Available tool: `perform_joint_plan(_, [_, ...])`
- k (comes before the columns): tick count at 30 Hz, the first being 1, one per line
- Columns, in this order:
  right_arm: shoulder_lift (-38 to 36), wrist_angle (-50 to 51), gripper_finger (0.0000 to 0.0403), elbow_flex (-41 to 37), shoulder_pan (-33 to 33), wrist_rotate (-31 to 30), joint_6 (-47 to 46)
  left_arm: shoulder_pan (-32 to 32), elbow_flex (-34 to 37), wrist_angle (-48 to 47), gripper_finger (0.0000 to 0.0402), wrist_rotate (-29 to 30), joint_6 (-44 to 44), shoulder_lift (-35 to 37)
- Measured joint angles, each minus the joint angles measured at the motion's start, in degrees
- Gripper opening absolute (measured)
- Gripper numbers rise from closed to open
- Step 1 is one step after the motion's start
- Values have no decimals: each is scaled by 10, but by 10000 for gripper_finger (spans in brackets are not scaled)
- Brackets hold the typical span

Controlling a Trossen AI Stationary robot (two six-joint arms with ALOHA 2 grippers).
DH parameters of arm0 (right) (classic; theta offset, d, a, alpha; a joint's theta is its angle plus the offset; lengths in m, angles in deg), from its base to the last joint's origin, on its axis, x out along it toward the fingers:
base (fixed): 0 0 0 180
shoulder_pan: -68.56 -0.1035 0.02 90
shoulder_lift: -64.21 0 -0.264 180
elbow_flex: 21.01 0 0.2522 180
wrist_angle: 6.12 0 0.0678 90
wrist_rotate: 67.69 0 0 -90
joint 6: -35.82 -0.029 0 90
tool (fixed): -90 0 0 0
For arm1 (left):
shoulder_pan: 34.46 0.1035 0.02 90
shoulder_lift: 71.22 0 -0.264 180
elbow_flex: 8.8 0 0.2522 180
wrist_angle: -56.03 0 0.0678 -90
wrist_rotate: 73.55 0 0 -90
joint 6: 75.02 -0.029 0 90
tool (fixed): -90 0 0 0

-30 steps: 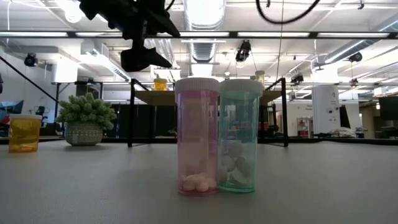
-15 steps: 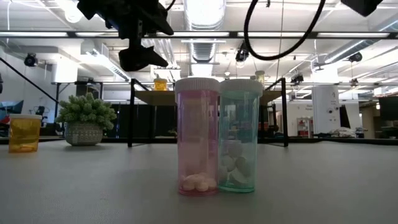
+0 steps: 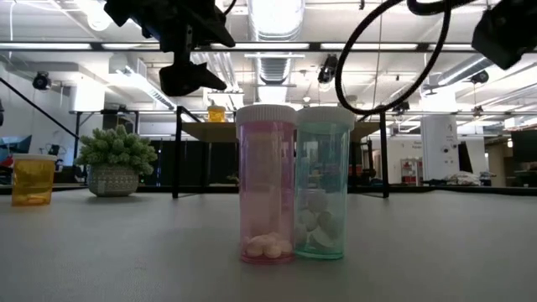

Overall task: Pick and place medicine bottles onto shelf by color
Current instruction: Put the small yellow pill bottle on the shelf

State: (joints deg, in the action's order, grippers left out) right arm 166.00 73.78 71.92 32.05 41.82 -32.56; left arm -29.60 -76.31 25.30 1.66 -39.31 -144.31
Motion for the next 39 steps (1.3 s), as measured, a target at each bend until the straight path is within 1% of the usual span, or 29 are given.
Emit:
perform_joint_plan(6, [0,-41,251,-26,0,0,-2,0,0,0,295,0,0,0])
perform_joint_plan(10, [0,-44,245,-36,-1,2,-6,0,0,0,295,0,0,0])
perform_joint_plan(14, [0,-48,221,-36,-1,15,8,0,0,0,295,0,0,0])
perform_joint_plan(25, [-1,-49,150,-36,-1,21,32,0,0,0,295,0,0,0])
perform_joint_plan(30, [-14,-48,146,-36,-1,21,40,0,0,0,295,0,0,0])
perform_joint_plan(34, [-45,-47,145,-36,4,20,39,0,0,0,295,0,0,0])
perform_joint_plan(39, [-82,-47,145,-36,21,13,2,0,0,0,295,0,-1,0])
